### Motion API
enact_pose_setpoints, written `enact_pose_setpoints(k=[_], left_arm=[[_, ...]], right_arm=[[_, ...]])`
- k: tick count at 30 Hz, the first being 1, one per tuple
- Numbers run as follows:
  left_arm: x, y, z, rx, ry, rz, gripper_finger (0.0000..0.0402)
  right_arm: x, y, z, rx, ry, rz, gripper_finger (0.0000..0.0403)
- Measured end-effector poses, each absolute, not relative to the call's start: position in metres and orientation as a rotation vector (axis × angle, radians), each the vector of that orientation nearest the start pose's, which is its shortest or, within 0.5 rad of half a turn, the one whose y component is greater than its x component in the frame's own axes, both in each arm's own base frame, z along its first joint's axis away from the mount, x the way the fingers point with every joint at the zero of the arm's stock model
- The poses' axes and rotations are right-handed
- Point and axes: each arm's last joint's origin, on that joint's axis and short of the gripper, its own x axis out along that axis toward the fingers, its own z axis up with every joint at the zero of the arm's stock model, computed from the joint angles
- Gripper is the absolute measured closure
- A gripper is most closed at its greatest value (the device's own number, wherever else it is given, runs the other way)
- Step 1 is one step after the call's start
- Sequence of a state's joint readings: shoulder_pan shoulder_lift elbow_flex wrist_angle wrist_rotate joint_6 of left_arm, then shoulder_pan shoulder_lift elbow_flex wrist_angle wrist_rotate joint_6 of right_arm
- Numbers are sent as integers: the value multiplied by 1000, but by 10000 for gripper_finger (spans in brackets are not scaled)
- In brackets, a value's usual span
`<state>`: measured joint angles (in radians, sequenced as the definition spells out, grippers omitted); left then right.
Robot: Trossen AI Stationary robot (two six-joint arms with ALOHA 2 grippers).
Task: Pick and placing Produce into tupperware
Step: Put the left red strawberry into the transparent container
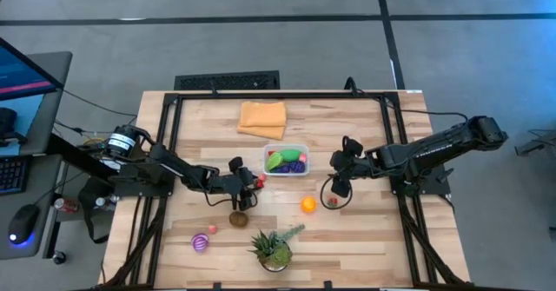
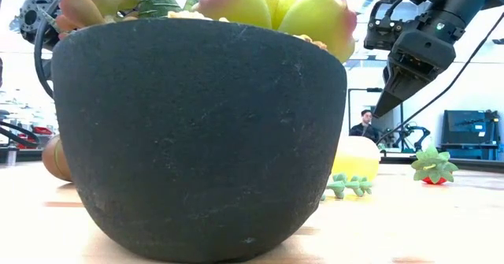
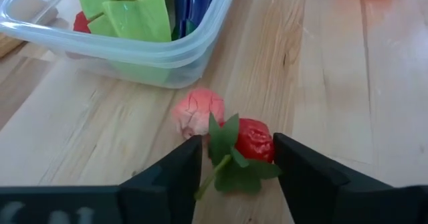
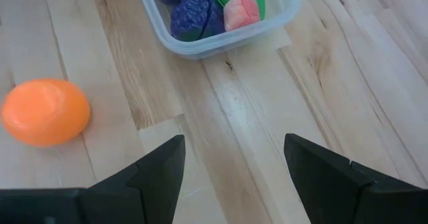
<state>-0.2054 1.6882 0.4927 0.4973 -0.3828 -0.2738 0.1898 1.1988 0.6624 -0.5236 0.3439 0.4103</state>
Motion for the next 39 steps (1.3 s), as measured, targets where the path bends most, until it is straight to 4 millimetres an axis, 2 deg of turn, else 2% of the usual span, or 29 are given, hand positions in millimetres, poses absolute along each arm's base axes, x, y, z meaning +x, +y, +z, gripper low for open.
enact_pose_setpoints(k=[9, 26, 30, 39], left_arm=[[266, -43, 99, -53, 639, 261, 263], [265, -43, 99, -17, 652, 242, 263], [263, -43, 106, -18, 653, 234, 263], [252, -44, 141, 11, 596, 216, 262]], right_arm=[[210, 30, 193, 94, 970, -344, 154], [210, 30, 193, 95, 971, -343, 154], [210, 30, 193, 95, 971, -343, 154], [211, 31, 193, 98, 963, -342, 154]])
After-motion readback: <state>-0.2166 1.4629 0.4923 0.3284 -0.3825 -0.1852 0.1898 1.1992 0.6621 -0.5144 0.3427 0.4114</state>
